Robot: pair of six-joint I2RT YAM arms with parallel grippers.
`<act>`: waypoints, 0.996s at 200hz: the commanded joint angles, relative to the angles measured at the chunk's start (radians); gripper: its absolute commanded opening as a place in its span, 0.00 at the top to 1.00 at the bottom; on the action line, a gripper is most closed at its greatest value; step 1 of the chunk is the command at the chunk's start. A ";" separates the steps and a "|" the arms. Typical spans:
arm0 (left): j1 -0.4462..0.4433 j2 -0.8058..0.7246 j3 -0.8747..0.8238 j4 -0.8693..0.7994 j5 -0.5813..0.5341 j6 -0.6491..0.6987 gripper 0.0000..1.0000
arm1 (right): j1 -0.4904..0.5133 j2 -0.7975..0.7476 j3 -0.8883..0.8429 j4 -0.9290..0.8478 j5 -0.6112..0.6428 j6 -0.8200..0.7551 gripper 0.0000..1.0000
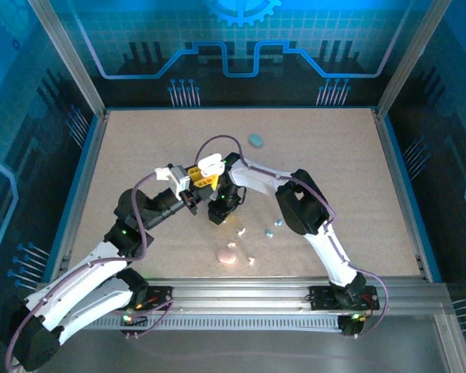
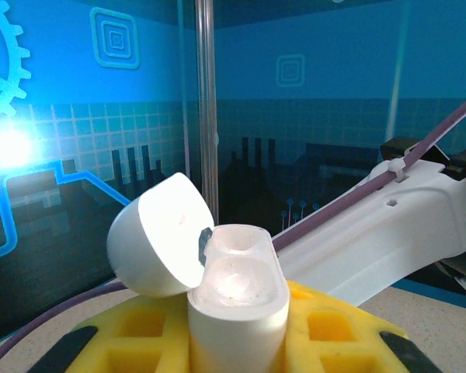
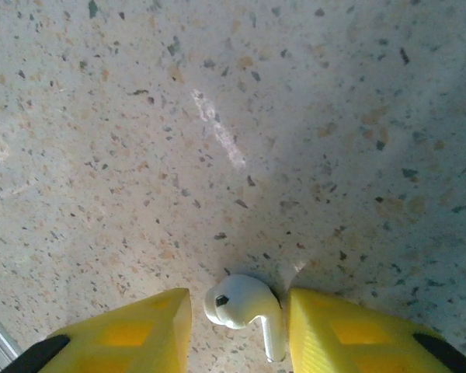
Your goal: Insert the wireless bluetooth earbuds into the charging case
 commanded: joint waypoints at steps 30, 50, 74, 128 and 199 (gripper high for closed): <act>-0.004 -0.006 0.045 0.012 0.017 -0.003 0.79 | 0.042 0.029 0.039 -0.028 0.073 -0.010 0.64; -0.003 -0.005 0.045 0.012 0.018 -0.005 0.78 | 0.060 0.038 0.045 -0.039 0.119 -0.012 0.65; -0.004 -0.006 0.043 0.011 0.017 -0.007 0.78 | 0.082 0.041 0.045 -0.044 0.152 -0.009 0.68; -0.003 -0.006 0.044 0.014 0.019 -0.011 0.78 | 0.099 0.025 0.030 -0.012 0.255 0.046 0.73; -0.003 0.009 0.052 0.018 0.030 -0.014 0.78 | -0.007 -0.136 -0.112 0.106 0.220 0.188 0.75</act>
